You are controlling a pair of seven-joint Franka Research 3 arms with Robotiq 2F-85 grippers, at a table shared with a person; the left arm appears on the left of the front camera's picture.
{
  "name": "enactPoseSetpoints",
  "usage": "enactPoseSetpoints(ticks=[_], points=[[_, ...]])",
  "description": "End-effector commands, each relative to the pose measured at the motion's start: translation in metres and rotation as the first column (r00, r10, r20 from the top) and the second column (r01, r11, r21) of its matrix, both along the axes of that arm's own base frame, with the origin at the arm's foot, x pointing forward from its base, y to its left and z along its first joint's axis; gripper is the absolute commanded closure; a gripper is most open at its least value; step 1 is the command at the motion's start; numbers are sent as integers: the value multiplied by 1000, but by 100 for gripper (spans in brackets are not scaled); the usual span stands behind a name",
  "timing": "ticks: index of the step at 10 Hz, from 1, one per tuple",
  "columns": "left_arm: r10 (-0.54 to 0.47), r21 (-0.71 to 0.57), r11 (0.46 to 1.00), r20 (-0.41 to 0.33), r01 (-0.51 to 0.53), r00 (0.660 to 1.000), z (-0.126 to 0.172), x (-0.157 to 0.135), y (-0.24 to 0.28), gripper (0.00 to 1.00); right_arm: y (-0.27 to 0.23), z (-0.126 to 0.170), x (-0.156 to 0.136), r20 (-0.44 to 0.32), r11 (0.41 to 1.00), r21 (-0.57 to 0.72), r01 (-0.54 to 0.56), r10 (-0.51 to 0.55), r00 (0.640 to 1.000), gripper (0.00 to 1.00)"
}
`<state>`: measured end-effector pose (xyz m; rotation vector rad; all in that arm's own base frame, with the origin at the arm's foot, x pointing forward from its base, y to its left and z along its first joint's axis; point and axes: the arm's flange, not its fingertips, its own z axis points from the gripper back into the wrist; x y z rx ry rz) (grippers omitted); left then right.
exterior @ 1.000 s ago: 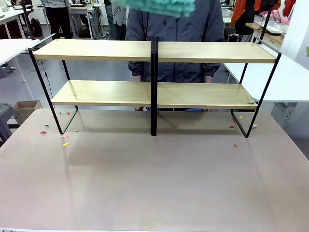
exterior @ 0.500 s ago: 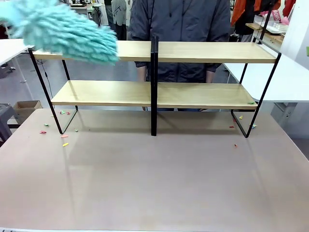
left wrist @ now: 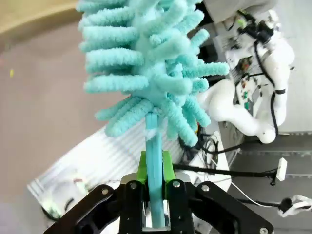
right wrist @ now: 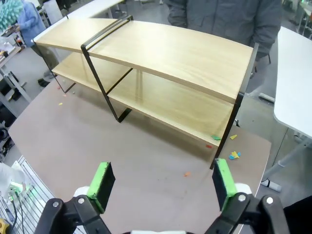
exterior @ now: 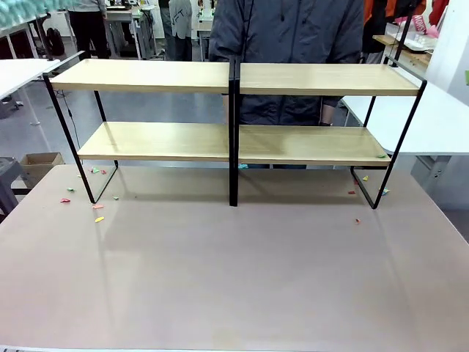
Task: Clean the shelves.
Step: Clean another randomly selected level of the Shelf with the Duster, then place the Duster on the table.
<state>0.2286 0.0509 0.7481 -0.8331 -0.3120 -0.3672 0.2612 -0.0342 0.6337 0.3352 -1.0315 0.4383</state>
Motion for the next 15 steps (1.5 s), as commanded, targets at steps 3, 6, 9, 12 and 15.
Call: enactPoseSetpoints(ticks=[3,6,9,12,15], points=[[12,50,999,-72,-8,997,5,-3,-8,88,0,-1,0,2,1000,4,-3,3,1000,0],[12,50,999,-72,-8,997,5,-3,-8,88,0,-1,0,2,1000,4,-3,3,1000,0],[12,50,999,-72,-8,997,5,-3,-8,88,0,-1,0,2,1000,4,-3,3,1000,0],[12,50,999,-72,-8,997,5,-3,-8,88,0,-1,0,2,1000,4,-3,3,1000,0],[12,50,999,-72,-8,997,5,-3,-8,88,0,-1,0,2,1000,4,-3,3,1000,0]])
